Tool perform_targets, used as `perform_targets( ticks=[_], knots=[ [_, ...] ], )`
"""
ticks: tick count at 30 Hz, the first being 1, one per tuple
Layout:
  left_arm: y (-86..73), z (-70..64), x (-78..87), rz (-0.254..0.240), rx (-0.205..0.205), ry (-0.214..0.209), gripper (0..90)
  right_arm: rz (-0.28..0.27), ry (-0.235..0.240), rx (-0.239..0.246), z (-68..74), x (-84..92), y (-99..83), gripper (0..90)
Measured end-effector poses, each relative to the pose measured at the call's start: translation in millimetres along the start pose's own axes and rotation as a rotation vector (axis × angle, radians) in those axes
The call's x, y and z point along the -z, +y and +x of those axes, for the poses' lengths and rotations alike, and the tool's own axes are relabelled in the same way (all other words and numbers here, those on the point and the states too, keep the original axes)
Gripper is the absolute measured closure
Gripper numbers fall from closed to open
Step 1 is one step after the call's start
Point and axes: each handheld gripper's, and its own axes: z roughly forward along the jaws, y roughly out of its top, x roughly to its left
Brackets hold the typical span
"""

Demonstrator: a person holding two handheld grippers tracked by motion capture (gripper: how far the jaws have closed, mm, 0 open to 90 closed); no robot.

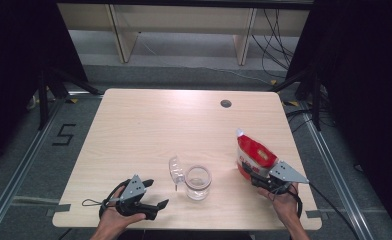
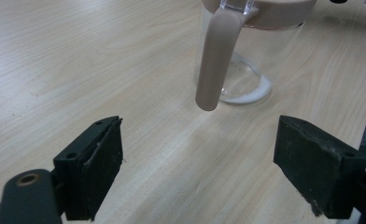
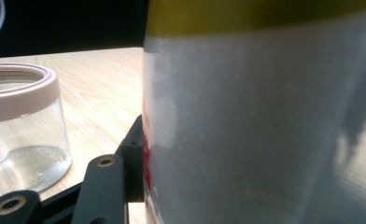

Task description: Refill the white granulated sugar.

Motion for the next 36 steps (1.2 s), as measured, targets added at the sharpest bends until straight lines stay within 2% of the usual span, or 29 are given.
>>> perform_targets(
  ticks=[1, 2, 3, 4, 5, 6, 9, 13, 14, 15, 18, 19, 22, 24, 27, 31, 34, 35, 36],
  knots=[
    [-0.2, -0.4, -0.1, -0.004, 0.008, 0.001, 15.3, 0.010, 0.017, 0.003, 2.0, 1.6, 2.4, 47.5],
    [-0.1, -0.3, 0.1, -0.003, 0.005, 0.006, 15.3, 0.001, -0.001, 0.032, 3.2, 2.6, 5.0, 47.5],
    [-0.4, -0.4, -0.5, -0.012, 0.012, 0.004, 15.3, 0.000, 0.003, 0.068, 3.5, 3.0, 7.5, 47.5],
    [-0.6, -0.3, -0.1, -0.004, 0.016, 0.006, 15.3, 0.010, 0.010, 0.070, 6.6, 4.3, 9.7, 47.6],
    [-1.0, -1.8, -0.6, -0.011, 0.038, 0.006, 15.3, 0.006, 0.005, 0.118, 7.9, 6.0, 12.7, 47.5],
    [-0.9, -1.5, -0.6, -0.012, 0.031, 0.006, 15.3, 0.004, -0.003, 0.156, 10.1, 5.9, 15.0, 47.6],
    [-0.9, -1.1, -0.4, -0.011, 0.029, -0.001, 15.3, 0.048, -0.001, 0.221, 19.6, 9.9, 21.0, 47.6],
    [-1.2, -2.1, -1.3, -0.015, 0.039, -0.002, 15.3, 0.075, 0.007, 0.353, 33.5, 10.9, 29.4, 47.7],
    [-1.1, -0.8, -0.5, -0.004, 0.018, -0.001, 15.3, 0.083, 0.011, 0.392, 36.7, 10.4, 31.6, 47.7],
    [-1.0, -1.3, -0.1, -0.004, 0.021, 0.003, 15.3, 0.079, 0.025, 0.428, 39.0, 9.6, 33.5, 47.7],
    [-1.0, -0.9, -0.3, -0.011, 0.026, -0.003, 15.3, 0.093, 0.021, 0.489, 47.4, 9.6, 36.9, 47.8],
    [-1.1, -1.0, -0.3, -0.012, 0.027, -0.003, 15.3, 0.100, 0.025, 0.528, 50.3, 9.3, 38.8, 47.8],
    [-0.9, -1.1, 0.2, -0.012, 0.023, -0.003, 15.3, 0.117, 0.010, 0.560, 52.5, 10.2, 40.9, 47.9],
    [-0.8, -1.2, 0.2, -0.015, 0.026, -0.006, 15.3, 0.122, -0.003, 0.610, 53.3, 10.1, 43.1, 47.9],
    [-0.9, -1.1, 0.1, -0.015, 0.027, -0.005, 15.2, 0.133, -0.011, 0.641, 56.4, 12.5, 44.9, 48.0],
    [-1.2, -2.5, -0.7, -0.015, 0.029, -0.008, 15.3, 0.153, -0.027, 0.752, 61.6, 13.6, 48.8, 48.0],
    [-1.6, -3.2, -1.4, -0.014, 0.029, -0.006, 15.3, 0.159, -0.033, 0.784, 64.0, 14.4, 50.2, 48.0],
    [-1.5, -2.8, -1.5, -0.014, 0.022, -0.006, 15.3, 0.158, -0.032, 0.824, 63.9, 14.3, 52.0, 48.0],
    [-1.3, -3.0, -1.1, -0.009, 0.028, -0.003, 15.2, 0.157, -0.031, 0.838, 64.2, 14.5, 52.7, 48.0]
  ],
)
